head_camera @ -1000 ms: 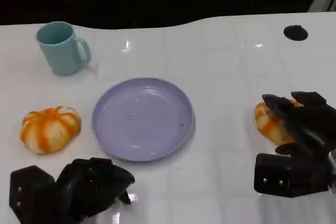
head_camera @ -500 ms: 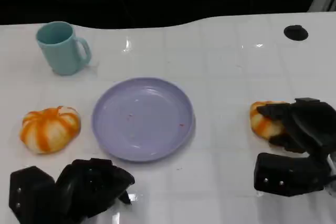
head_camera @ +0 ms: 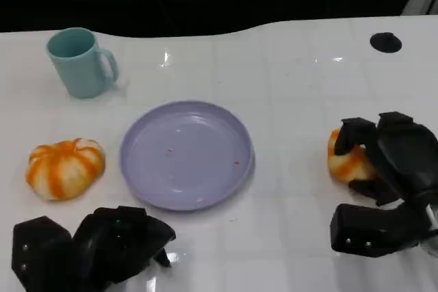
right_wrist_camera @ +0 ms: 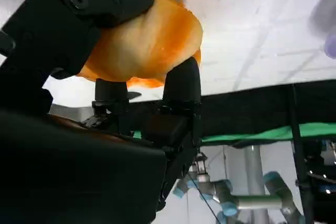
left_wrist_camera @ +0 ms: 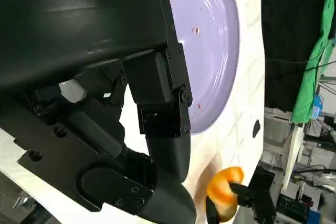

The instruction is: Grasp the bread from the table and place it into the plate.

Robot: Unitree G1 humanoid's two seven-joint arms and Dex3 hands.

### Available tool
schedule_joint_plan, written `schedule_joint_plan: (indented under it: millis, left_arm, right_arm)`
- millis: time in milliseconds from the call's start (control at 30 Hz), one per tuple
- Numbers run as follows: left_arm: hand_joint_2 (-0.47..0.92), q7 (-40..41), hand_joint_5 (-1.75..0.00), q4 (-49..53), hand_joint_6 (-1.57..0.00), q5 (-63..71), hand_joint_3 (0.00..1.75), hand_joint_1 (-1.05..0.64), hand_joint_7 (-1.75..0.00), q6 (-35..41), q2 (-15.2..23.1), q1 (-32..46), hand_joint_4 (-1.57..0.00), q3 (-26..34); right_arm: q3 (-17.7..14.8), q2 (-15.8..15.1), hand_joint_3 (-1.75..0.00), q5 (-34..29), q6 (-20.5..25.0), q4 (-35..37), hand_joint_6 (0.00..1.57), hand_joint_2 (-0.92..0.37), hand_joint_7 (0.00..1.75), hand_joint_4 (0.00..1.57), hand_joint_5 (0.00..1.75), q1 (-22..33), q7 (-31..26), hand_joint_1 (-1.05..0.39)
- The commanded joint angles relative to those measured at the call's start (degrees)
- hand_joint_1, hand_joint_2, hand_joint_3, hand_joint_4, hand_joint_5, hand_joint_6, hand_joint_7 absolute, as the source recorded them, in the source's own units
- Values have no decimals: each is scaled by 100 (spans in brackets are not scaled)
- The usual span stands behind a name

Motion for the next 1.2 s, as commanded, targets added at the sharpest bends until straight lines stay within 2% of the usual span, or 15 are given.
schedule_joint_plan:
  millis: [33,167,200,300,500,667,767,900,1200]
  left_arm:
    - [62,48,-151,-12,-153,13,27,-105,-36,48,49,55,-89,22]
    - [62,31,-151,9,-153,29,27,-105,-36,-1,57,49,-89,15]
    - [62,29,-151,15,-153,27,27,-105,-36,-5,56,47,-89,16]
    - [62,43,-151,10,-153,16,27,-105,-37,31,48,44,-89,21]
    - [62,48,-151,14,-154,25,27,-105,-37,24,37,53,-89,15]
    - [62,40,-151,-18,-153,58,28,-105,-36,-34,42,106,-89,-7]
    - [63,38,-151,-32,-153,90,28,-105,-36,-72,40,155,-90,-30]
    - [62,58,-151,-84,-153,116,28,-105,-36,-68,28,220,-90,-63]
    - [61,26,-150,-121,-153,80,28,-105,-36,-40,-9,238,-91,-95]
  right_arm:
    - [-26,-37,-113,31,-178,-98,82,-36,160,96,175,-75,-184,-8]
    - [-93,-5,-117,156,-355,-452,85,-34,160,98,175,13,-118,-6]
    - [-102,7,-126,198,-412,-573,86,-29,158,99,175,42,-57,-6]
    - [-82,59,-138,276,-643,-836,89,-24,154,100,175,90,37,-5]
    - [-26,332,-142,319,-778,-1173,90,-21,153,101,175,74,330,-7]
    - [4,653,-148,355,-898,-1150,87,-15,162,103,175,-60,459,-6]
    - [33,814,-151,341,-937,-1104,85,-18,162,103,175,-143,571,-8]
    - [163,1037,-147,225,-927,-1005,87,-23,157,103,175,-296,610,-14]
    - [402,1566,-143,177,-1214,-314,88,-20,163,105,175,-817,485,-8]
